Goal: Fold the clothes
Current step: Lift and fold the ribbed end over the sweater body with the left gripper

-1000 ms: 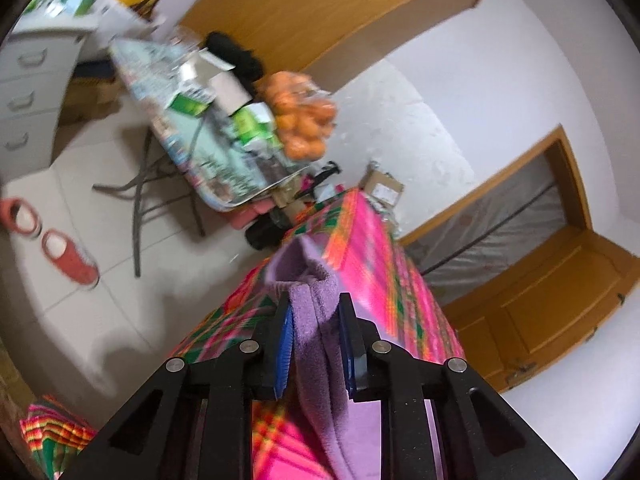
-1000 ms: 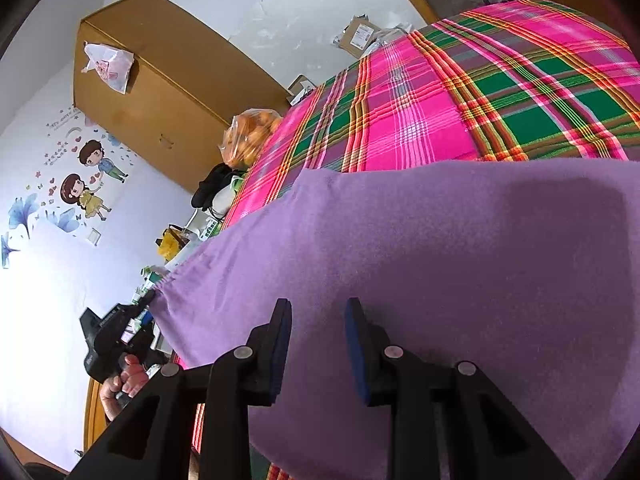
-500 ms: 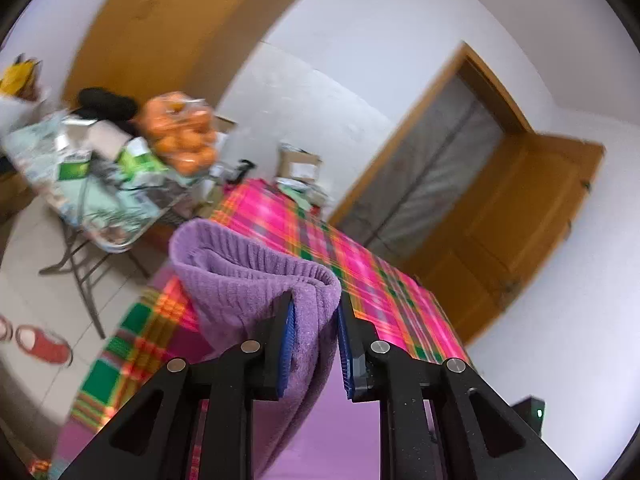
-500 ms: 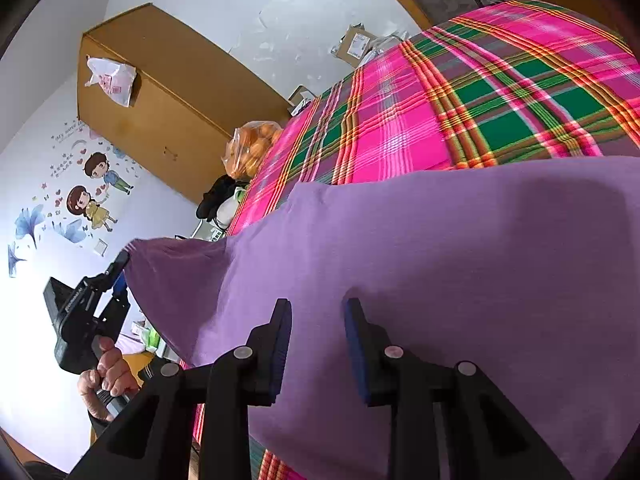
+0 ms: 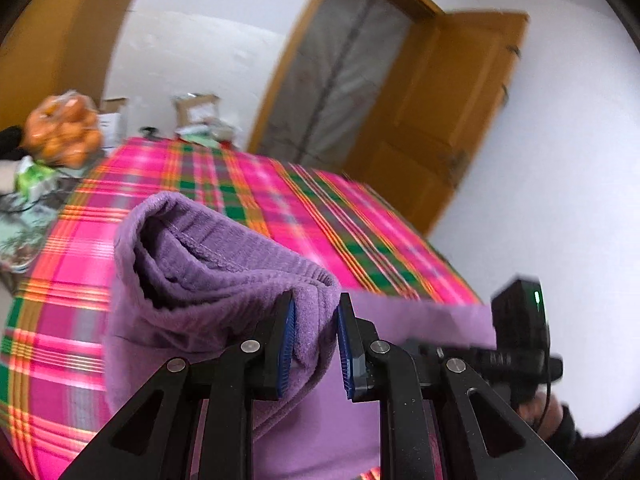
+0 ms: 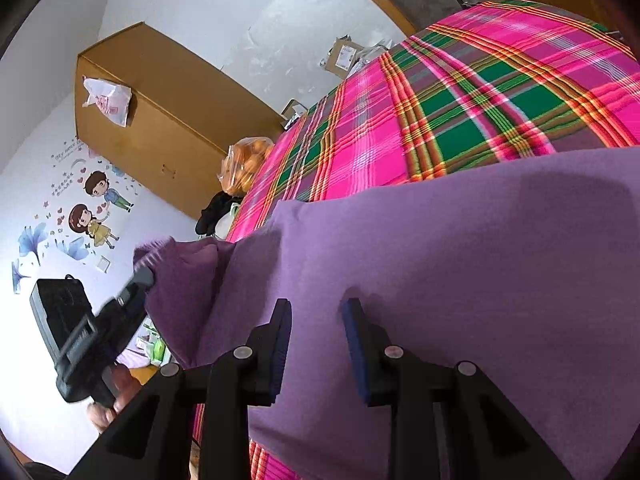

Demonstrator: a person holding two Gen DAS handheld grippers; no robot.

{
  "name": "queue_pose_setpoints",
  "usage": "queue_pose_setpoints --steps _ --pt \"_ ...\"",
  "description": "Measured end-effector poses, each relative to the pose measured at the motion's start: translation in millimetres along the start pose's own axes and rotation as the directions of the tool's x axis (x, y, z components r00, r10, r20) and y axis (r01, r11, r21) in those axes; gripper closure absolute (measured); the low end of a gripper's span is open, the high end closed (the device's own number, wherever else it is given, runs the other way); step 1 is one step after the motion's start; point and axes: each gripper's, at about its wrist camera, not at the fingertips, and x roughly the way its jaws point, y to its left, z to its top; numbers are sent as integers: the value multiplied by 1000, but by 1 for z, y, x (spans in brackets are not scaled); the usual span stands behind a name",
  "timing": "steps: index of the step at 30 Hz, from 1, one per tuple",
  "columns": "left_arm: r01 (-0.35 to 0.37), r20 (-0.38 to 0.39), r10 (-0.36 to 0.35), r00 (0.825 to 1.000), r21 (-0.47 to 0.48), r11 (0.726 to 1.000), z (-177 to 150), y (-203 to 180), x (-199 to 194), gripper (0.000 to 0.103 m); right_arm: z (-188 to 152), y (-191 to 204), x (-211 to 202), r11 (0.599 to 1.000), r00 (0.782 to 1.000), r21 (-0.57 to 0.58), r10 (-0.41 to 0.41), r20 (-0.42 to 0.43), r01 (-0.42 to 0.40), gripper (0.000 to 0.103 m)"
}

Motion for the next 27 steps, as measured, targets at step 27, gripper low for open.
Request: queue_pose_setpoints --steps 27 --pt "-17 54 25 998 -145 989 -29 41 -29 75 1 -3 0 1000 1000 -5 13 -11 -13 71"
